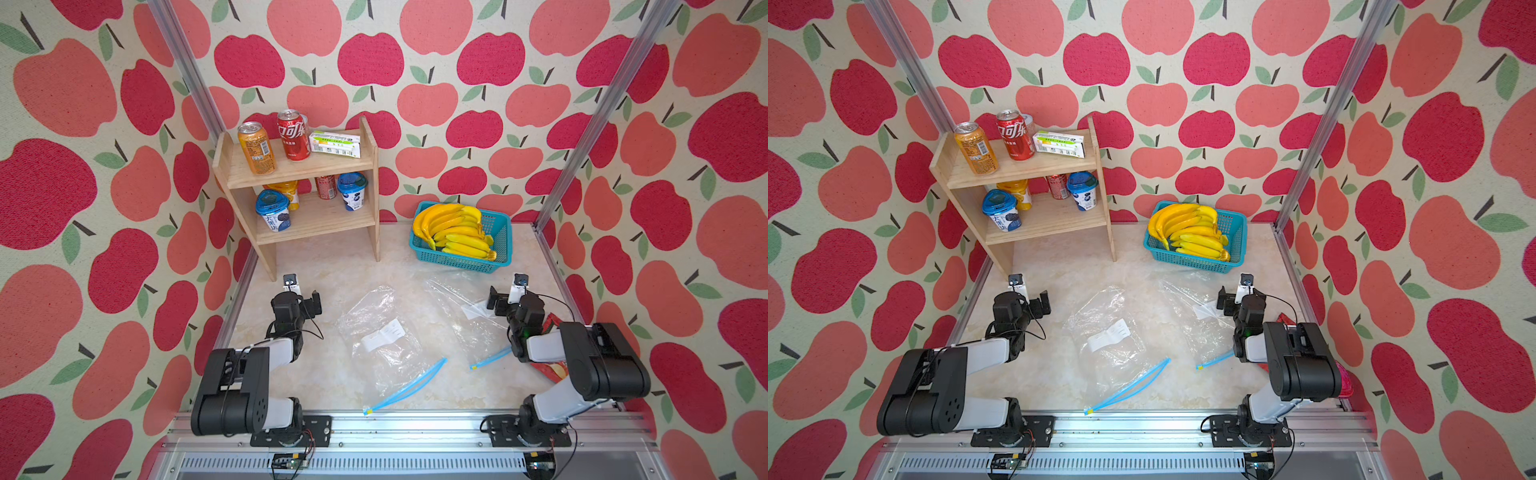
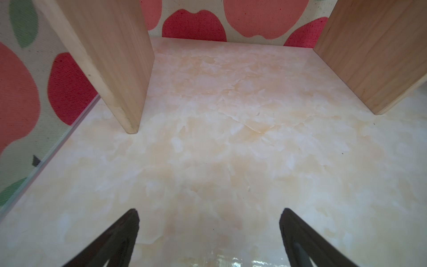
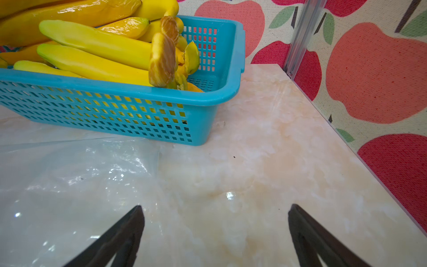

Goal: Open the zip-top bag and take out the banana
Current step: Reset both arms

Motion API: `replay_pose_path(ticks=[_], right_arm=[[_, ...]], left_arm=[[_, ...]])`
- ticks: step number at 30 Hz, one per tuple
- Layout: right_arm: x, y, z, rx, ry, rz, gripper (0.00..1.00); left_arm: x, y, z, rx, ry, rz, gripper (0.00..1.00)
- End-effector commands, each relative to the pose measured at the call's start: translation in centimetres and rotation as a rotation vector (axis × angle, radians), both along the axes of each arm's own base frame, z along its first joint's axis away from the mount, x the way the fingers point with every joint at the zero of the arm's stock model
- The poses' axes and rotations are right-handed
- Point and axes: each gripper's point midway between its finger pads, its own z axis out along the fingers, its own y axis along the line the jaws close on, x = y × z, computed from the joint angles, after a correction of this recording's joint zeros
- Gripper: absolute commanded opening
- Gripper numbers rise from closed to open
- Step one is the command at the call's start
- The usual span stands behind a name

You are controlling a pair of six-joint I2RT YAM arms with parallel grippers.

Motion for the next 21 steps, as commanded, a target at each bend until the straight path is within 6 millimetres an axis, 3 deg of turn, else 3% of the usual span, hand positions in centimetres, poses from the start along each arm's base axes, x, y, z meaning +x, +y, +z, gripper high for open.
replay_pose_path(ticks=[1,21], right_arm=[[0.50,0.10,0.92,0.030,-0.026,0.002,1.00],[0.38,0.71,0.97,0.016,-0.029,0.029,1.00]], left_arm=[[2.76,-3.37,1.08,0.043,-0.109,-0.185,0.98],[2.61,-2.98,0.84,0.046,-0.068,-0.152,0.97]])
